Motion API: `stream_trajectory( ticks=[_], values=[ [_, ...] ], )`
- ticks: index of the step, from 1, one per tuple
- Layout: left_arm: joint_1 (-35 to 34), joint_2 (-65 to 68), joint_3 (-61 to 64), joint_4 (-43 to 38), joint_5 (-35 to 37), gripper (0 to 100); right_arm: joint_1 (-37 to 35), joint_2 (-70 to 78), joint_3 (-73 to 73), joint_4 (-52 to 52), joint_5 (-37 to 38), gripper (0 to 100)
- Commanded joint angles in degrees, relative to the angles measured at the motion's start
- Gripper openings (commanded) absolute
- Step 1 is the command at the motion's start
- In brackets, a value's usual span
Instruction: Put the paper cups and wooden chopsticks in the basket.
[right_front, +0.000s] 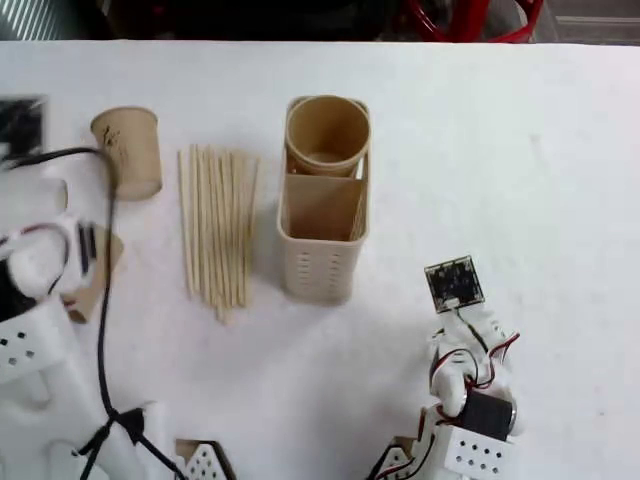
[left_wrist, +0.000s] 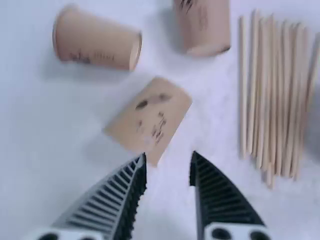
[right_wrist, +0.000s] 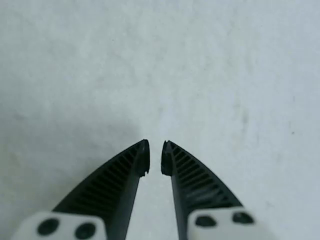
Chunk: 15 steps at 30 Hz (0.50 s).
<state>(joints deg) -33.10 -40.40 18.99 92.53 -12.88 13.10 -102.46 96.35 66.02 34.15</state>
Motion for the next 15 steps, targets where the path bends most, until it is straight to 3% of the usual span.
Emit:
stream_trajectory(
  ticks=[1, 9, 15],
  values=[
    [-6.81, -0.31, 4.57, 0.88, -1.93, 26, 0.22, -0.31, 0.53, 0.22, 0.35, 5.7],
    [-7.43, -0.31, 25.49, -3.96, -15.12, 27, 0.22, -0.31, 0.53, 0.22, 0.35, 5.7],
    [-11.74, 0.13, 36.31, -22.51, -16.09, 27, 0.22, -0.31, 0.53, 0.22, 0.35, 5.7]
  ],
)
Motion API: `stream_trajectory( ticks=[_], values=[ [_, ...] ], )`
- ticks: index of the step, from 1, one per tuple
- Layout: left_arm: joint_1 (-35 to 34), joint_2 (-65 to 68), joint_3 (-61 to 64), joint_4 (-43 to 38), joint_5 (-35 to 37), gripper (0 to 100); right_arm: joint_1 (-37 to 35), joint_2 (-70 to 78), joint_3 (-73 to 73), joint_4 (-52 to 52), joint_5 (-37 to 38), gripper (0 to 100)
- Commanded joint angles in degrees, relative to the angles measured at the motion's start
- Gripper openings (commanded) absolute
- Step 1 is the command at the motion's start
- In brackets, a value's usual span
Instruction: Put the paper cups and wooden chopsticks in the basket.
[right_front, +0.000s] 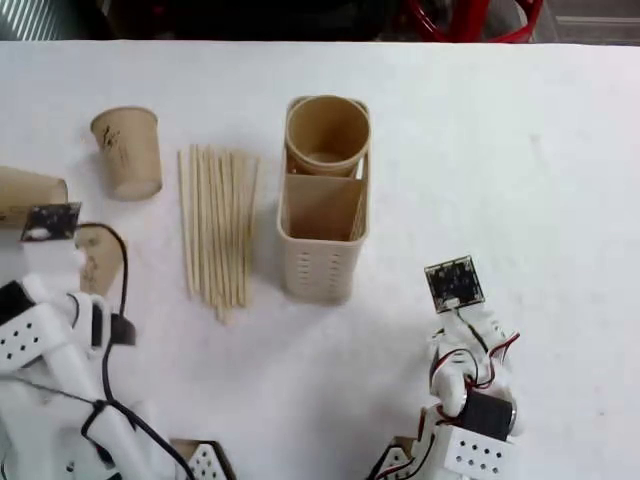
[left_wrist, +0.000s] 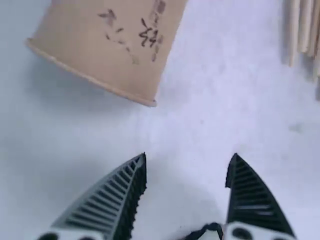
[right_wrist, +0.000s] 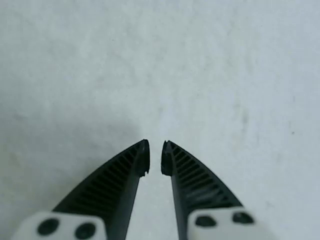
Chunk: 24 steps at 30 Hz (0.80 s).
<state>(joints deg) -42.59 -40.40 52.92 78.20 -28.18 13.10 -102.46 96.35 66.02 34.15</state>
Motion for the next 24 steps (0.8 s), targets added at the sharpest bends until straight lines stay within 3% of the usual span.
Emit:
stream_trajectory(
  ticks=[1, 8, 21, 24],
  values=[
    [-2.77, 0.13, 3.52, -10.29, -0.88, 27, 0.22, -0.31, 0.53, 0.22, 0.35, 5.7],
    [-2.24, 0.22, 9.49, -22.86, -0.97, 27, 0.22, -0.31, 0.53, 0.22, 0.35, 5.7],
    [7.96, -0.04, 22.95, -46.51, -1.14, 26, 0.22, -0.31, 0.53, 0.22, 0.35, 5.7],
    [7.96, -0.22, 24.35, -51.69, -1.23, 19, 0.22, -0.31, 0.53, 0.22, 0.35, 5.7]
  ],
)
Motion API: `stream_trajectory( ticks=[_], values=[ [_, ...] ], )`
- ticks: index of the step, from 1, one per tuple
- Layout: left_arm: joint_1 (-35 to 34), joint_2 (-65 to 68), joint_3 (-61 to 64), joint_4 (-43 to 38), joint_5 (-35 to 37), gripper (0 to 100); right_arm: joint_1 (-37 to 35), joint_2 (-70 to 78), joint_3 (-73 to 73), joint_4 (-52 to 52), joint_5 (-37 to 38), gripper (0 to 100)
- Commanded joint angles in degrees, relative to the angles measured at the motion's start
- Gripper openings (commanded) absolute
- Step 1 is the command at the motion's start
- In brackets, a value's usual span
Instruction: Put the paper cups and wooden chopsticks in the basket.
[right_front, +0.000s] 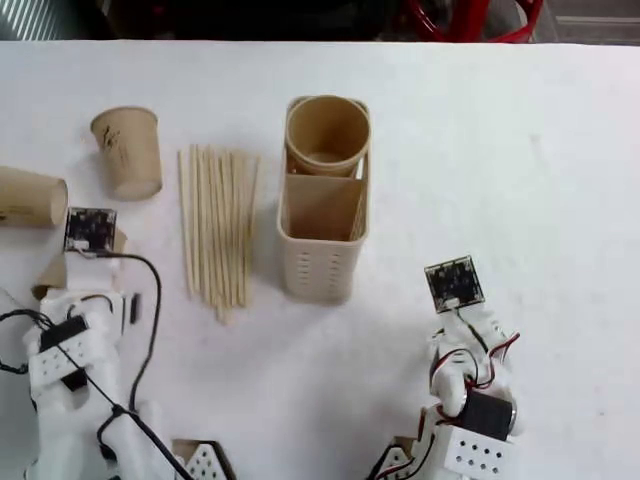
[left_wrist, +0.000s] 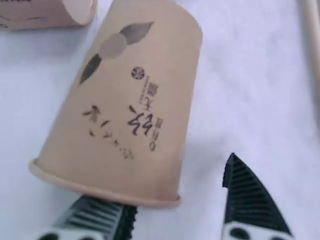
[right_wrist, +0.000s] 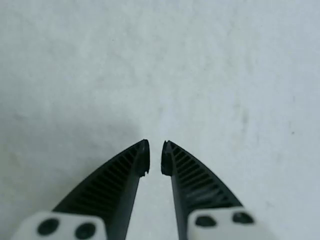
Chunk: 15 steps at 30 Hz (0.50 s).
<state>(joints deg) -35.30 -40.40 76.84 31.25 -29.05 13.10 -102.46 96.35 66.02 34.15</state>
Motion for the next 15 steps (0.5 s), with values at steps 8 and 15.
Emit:
stream_trajectory(
  ticks=[8, 15],
  values=[
    [0.66, -0.22, 5.10, -17.49, -0.35, 5, 0.22, -0.31, 0.53, 0.22, 0.35, 5.7],
    [0.75, -0.22, 4.40, -18.64, -0.88, 4, 0.22, -0.31, 0.53, 0.22, 0.35, 5.7]
  ],
)
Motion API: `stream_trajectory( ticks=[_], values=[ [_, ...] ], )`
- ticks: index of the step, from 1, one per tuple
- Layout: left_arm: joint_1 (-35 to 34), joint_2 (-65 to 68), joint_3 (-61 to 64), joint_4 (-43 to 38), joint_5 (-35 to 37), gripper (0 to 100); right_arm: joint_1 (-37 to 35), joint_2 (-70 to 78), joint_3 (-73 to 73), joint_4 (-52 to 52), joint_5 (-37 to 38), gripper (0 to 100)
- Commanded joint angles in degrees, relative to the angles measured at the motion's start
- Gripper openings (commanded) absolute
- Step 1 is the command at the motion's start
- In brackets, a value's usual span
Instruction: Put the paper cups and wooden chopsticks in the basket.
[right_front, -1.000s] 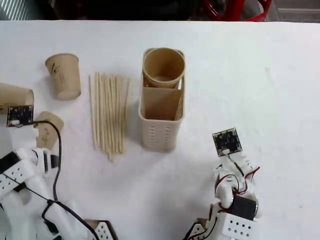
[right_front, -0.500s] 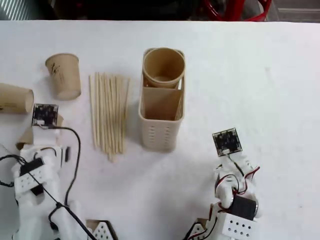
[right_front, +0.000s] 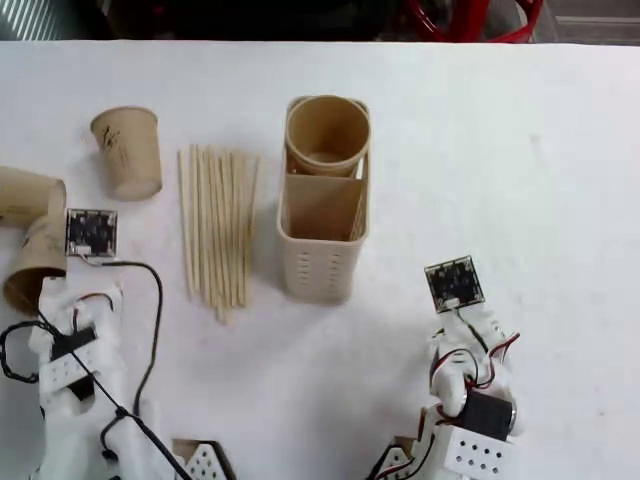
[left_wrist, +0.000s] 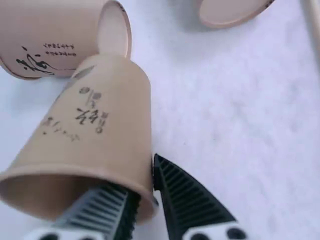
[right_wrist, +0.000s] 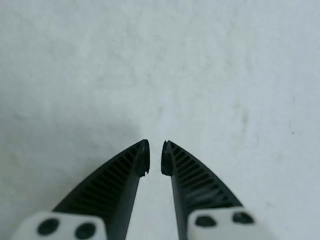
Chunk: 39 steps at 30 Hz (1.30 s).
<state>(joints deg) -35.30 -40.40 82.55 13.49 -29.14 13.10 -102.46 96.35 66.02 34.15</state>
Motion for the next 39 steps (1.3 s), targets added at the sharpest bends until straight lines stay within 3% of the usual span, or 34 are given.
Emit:
stream_trajectory(
  ticks=[1, 5, 8, 12, 15, 17, 19, 24, 28, 34, 39],
  values=[
    [0.75, -0.22, -1.67, -0.88, -1.93, 2, 0.22, -0.31, 0.53, 0.22, 0.35, 5.7],
    [0.40, -0.31, -3.34, 1.32, -4.22, 2, 0.22, -0.31, 0.53, 0.22, 0.35, 5.7],
    [0.66, -1.36, -7.12, 8.44, -7.65, 2, 0.22, -0.31, 0.53, 0.22, 0.35, 5.7],
    [0.75, -8.57, -14.86, 25.41, -9.32, 2, 0.22, -0.31, 0.53, 0.22, 0.35, 5.7],
    [2.59, -17.19, -25.05, 44.22, -9.41, 2, 0.22, -0.31, 0.53, 0.22, 0.35, 5.7],
    [6.02, -23.52, -32.88, 54.42, -9.49, 2, 0.22, -0.31, 0.53, 0.22, 0.35, 5.7],
    [11.65, -29.41, -40.09, 59.16, -9.49, 2, 0.22, -0.31, 0.53, 0.22, 0.35, 5.7],
    [27.12, -35.47, -52.31, 55.47, -7.38, 2, 0.22, -0.31, 0.53, 0.22, 0.35, 5.7],
    [36.62, -31.96, -53.63, 45.71, -0.62, 2, 0.22, -0.31, 0.53, 0.22, 0.35, 5.7],
    [50.24, -12.09, -58.73, 40.09, -2.37, 2, 0.22, -0.31, 0.53, 0.22, 0.35, 5.7],
    [56.84, 9.10, -76.22, 45.36, 1.14, 2, 0.22, -0.31, 0.53, 0.22, 0.35, 5.7]
  ],
)
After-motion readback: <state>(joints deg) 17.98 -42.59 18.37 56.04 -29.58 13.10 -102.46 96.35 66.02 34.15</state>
